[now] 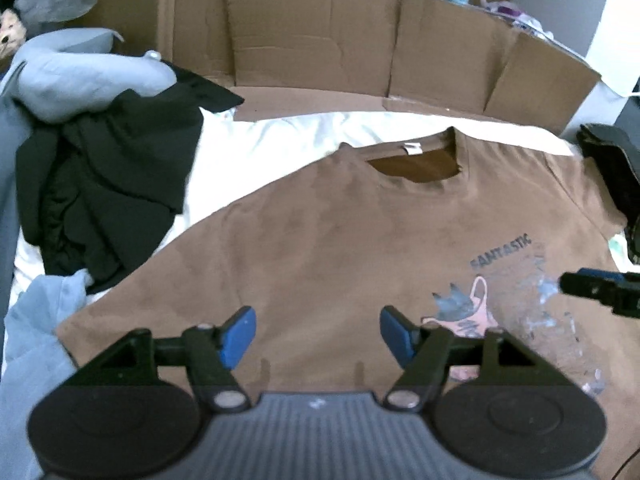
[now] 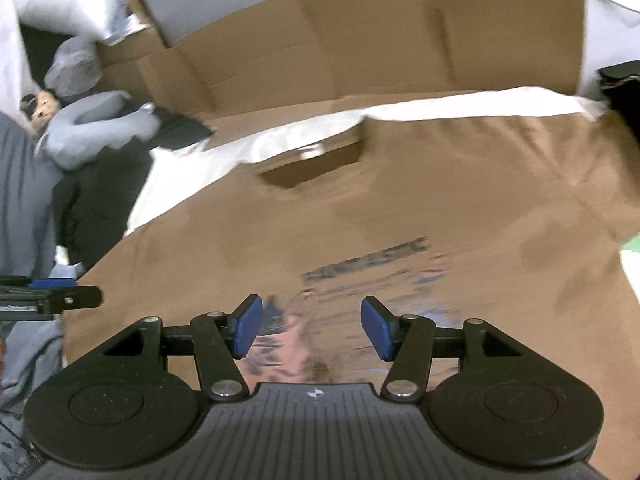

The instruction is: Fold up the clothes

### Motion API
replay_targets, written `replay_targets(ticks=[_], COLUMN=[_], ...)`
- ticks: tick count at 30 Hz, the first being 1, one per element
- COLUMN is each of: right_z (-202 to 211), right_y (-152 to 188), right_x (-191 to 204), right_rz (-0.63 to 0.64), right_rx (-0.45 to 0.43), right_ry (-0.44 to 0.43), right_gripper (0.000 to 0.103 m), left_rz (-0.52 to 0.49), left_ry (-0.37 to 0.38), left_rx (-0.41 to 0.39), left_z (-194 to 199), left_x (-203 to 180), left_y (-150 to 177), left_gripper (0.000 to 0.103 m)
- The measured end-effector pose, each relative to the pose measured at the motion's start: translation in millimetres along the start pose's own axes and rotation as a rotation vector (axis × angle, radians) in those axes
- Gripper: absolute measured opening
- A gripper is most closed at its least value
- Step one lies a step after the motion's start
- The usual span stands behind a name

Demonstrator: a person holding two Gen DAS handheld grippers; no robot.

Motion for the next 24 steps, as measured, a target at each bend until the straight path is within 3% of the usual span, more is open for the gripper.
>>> replay_targets(ticks=[7, 15, 18, 21, 24], right_z=[42.4, 139.5, 181.3, 213.2, 239.9], right_y=[-14.0, -52.2, -66.2, -73.7, -79.5], right_x=[-42.5, -71.2, -80.9, -87.9, -87.9], right_rz=[-0.050, -0.053, -0.056, -0.043, -0.017], right_rx=[-0.022, -0.083, -0.112, -0.082, -0.063], right_ry=[0.027, 0.032, 0.038, 0.040, 0.025], right_gripper=[0.062, 0.065, 0.066, 0.066, 0.066], left_rz=[0.038, -0.076, -0.055, -0.010, 0.010], left_ry=[-0.011, -0.023, 0.006, 0.025, -0.004], left_rx=[0.099, 0.070, 0.076, 0.081, 0.095], left_z=[14.4, 79.9, 104.0, 121.1, 132.8], left_x=[-37.8, -103.5, -126.8, -145.7, -158.4], left_y=[-7.4, -61.6, -75.9, -84.6, -83.7], left_gripper=[0.071, 0.073, 0.076, 0.080, 0.080])
Point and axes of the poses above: each gripper's, at about its wrist camera, not at the fingertips, and z roughly against the way its jaws point, x to its left, y to its underside, the point moved 10 cm from there along -z, roughly the way its jaws point, and after that the axes turned 3 degrees about -y, right-handed, at the moved point
